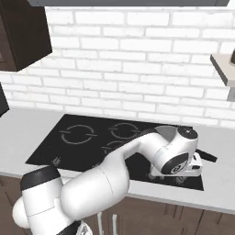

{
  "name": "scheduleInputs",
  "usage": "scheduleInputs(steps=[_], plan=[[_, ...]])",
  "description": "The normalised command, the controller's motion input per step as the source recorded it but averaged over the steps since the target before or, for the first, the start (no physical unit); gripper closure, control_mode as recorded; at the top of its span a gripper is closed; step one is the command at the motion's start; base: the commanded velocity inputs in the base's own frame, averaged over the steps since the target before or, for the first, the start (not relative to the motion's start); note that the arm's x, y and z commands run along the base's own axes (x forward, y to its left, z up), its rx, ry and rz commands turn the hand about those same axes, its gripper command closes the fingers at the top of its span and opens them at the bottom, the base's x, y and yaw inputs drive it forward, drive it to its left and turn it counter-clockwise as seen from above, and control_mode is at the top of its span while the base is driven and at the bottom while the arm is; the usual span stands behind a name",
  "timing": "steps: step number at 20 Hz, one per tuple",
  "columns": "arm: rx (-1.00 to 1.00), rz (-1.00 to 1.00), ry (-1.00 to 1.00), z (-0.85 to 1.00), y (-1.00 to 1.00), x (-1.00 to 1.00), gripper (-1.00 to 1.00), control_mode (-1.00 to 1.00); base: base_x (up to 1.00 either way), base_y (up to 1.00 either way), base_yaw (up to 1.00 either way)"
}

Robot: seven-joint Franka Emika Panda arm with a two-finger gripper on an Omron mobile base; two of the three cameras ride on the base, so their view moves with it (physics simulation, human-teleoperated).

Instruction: Turn off the front right burner of the stove.

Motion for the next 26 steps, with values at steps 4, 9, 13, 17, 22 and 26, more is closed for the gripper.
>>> scheduleInputs(steps=[4,9,13,17,22,26], plan=[[0.00,0.00,0.00,-0.02,-0.16,0.14,-1.00,-1.00,0.00,0.00,0.00],[0.00,0.00,0.00,-0.13,-0.16,0.02,-1.00,-1.00,0.00,0.00,0.00],[0.00,0.00,0.00,-0.16,-0.05,0.15,-1.00,-1.00,0.00,0.00,0.00],[0.00,0.00,0.00,-0.19,0.00,0.29,-1.00,-1.00,0.00,0.00,0.00],[0.00,0.00,0.00,-0.20,0.00,0.28,-1.00,-1.00,0.00,0.00,0.00],[0.00,0.00,0.00,-0.15,0.00,0.17,-1.00,-1.00,0.00,0.00,0.00]])
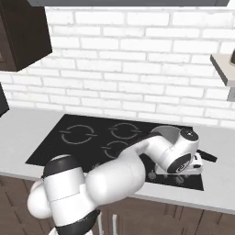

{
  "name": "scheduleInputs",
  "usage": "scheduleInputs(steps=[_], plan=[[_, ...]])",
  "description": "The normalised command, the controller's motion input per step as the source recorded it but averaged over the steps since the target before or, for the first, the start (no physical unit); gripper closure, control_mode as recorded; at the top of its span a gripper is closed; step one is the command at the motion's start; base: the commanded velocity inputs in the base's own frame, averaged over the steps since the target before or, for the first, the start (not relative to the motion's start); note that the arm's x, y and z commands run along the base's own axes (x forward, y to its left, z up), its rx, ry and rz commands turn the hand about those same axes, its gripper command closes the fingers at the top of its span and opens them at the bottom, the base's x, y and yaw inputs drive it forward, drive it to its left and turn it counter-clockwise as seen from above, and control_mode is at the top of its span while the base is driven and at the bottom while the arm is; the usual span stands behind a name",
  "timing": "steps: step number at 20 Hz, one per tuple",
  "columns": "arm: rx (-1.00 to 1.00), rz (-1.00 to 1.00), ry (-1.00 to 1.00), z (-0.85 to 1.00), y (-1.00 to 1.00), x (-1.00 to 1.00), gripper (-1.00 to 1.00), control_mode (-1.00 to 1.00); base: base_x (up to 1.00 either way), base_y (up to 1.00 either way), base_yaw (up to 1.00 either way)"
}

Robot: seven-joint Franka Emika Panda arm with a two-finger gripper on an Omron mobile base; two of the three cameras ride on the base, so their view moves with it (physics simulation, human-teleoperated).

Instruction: Turn off the front right burner of the stove.

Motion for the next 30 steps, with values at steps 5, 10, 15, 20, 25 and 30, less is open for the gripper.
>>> scheduleInputs(steps=[5,10,15,20,25,30], plan=[[0.02,0.00,0.00,-0.18,-0.06,0.09,-1.00,-1.00,0.00,0.00,0.00],[0.00,0.00,0.00,-0.18,-0.17,0.00,-1.00,-1.00,0.00,0.00,0.00],[0.00,0.00,-0.01,-0.11,-0.16,0.03,-1.00,-1.00,0.00,0.00,0.00],[0.04,0.00,-0.05,-0.14,-0.14,0.06,-1.00,-1.00,0.00,0.00,0.00],[0.01,0.00,-0.02,-0.11,-0.02,0.16,-1.00,-1.00,0.00,0.00,0.00],[0.00,0.00,0.00,-0.06,0.00,0.36,-1.00,-1.00,0.00,0.00,0.00]])
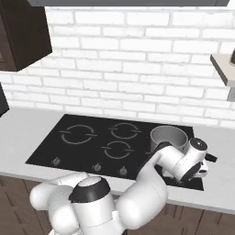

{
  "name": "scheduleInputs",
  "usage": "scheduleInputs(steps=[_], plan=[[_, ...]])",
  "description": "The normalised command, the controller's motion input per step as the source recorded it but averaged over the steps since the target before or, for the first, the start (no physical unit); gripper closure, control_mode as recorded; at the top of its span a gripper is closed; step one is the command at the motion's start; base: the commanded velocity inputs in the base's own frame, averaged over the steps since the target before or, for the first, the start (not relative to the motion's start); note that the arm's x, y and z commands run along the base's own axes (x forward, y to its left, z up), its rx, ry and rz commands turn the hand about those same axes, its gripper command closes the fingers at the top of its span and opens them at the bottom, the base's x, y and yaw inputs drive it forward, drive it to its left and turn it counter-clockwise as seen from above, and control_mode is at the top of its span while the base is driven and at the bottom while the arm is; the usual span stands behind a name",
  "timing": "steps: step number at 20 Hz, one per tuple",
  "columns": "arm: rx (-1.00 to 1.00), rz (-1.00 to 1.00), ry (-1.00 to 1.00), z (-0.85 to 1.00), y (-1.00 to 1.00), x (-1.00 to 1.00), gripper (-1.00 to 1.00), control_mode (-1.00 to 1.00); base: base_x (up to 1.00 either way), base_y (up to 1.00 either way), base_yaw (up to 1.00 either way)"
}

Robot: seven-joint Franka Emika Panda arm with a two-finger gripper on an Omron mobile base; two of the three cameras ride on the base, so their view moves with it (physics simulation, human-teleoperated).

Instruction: Turn off the front right burner of the stove.

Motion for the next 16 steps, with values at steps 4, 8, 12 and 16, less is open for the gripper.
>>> scheduleInputs(steps=[4,8,12,16], plan=[[0.00,0.00,0.00,-0.10,0.00,0.18,-1.00,-1.00,0.00,0.00,0.00],[0.00,0.00,0.00,-0.20,0.00,0.10,-1.00,-1.00,0.00,0.00,0.00],[0.00,0.00,0.00,-0.23,-0.09,0.00,-1.00,-1.00,0.00,0.00,0.00],[0.00,0.00,0.00,-0.16,-0.03,0.02,-1.00,-1.00,0.00,0.00,0.00]])
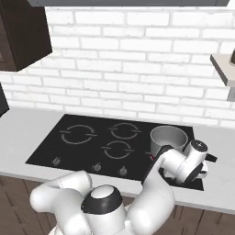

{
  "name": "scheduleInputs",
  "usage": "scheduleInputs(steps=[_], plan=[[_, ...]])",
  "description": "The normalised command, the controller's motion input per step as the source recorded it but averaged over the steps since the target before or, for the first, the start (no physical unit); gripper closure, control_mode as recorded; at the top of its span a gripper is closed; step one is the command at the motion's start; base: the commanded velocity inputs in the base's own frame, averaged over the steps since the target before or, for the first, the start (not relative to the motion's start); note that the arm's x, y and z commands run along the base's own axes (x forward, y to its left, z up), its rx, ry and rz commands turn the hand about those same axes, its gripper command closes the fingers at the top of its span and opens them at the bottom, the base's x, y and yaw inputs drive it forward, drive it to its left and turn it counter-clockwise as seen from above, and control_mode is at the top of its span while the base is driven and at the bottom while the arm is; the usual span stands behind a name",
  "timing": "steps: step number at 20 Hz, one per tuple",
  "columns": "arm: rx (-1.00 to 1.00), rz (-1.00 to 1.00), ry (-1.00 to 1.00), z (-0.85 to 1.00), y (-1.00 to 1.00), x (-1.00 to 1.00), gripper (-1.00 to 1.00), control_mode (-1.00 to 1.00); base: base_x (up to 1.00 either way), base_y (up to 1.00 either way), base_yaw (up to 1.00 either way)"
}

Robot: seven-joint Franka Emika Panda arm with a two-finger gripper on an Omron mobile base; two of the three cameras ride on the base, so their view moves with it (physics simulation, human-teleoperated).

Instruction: Turn off the front right burner of the stove.

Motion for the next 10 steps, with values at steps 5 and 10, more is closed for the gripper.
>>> scheduleInputs(steps=[5,10], plan=[[0.00,0.00,0.00,-0.06,0.00,0.00,1.00,-1.00,0.00,0.00,0.00],[0.00,0.00,0.00,0.00,0.00,0.00,1.00,-1.00,0.00,0.00,0.00]])
